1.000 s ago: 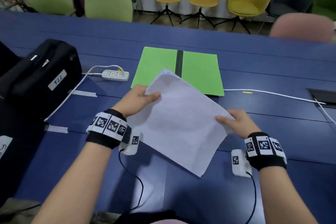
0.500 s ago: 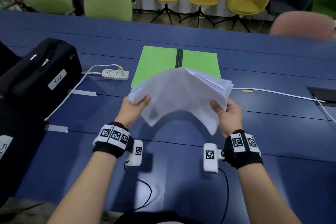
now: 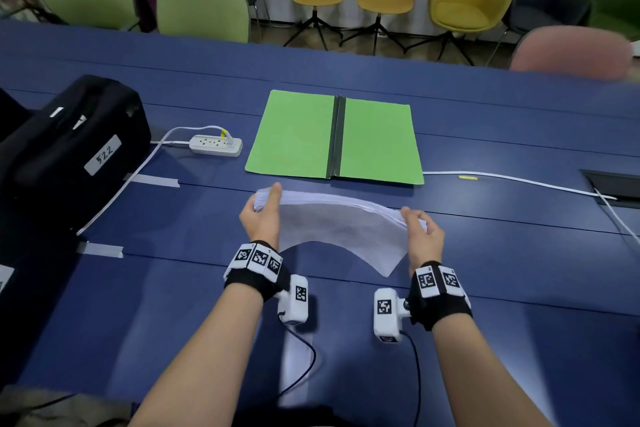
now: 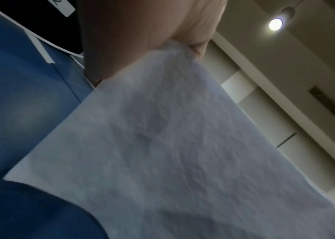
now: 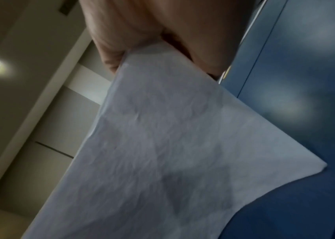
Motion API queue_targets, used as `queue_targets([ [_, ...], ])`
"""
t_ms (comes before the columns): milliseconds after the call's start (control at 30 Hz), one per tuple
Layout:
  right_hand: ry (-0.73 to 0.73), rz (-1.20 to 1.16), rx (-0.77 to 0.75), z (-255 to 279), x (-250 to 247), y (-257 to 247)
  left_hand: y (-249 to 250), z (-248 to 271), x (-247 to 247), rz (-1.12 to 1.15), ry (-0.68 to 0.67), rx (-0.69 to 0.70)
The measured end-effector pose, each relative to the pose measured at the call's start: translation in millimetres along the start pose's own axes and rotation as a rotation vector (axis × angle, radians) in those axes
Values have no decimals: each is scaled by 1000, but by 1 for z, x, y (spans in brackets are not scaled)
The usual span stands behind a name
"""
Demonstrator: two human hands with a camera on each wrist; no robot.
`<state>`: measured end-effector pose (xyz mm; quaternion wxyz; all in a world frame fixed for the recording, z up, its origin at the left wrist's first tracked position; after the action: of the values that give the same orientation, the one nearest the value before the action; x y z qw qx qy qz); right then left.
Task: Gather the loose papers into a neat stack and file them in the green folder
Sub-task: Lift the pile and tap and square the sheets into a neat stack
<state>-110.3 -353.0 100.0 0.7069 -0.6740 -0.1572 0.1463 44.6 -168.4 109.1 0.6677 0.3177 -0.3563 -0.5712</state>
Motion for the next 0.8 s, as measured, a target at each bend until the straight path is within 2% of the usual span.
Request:
queue_targets([
  [200, -86, 47, -78, 1, 0, -4, 0, -8, -1, -112, 32, 46],
  [333, -71, 37, -87, -4, -2, -2, -1, -12, -3, -157, -29, 53],
  [467, -87, 32, -41, -4, -2, 4, -1, -15, -5, -182, -110, -8],
  [533, -163, 12, -63, -4, -4, 5, 0, -18, -9, -247, -165, -36],
  [600, -328, -24, -48, -3, -8, 4, 0, -21, -15, -323, -279, -57],
  [667, -492, 43, -31, -4, -10, 6, 2, -20, -18, -395, -387, -72],
  [700, -503, 92, -33, -4, -9, 6, 3, -18, -17, -430, -401, -72],
  [800, -304, 105, -91, -6, -1, -4, 7, -15, -10, -449, -315, -13],
])
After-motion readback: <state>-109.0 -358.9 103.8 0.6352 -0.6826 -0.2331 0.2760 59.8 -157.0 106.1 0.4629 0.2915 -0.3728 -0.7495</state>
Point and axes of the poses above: each hand's wrist, its own z-axis away from the middle knuckle, its own x-axis out of the palm, y = z × x, the point moved 1 cm from there along -z, towards the middle knuckle, and after that the axes turned 13 degrees about -x, right-handed, at the moved point
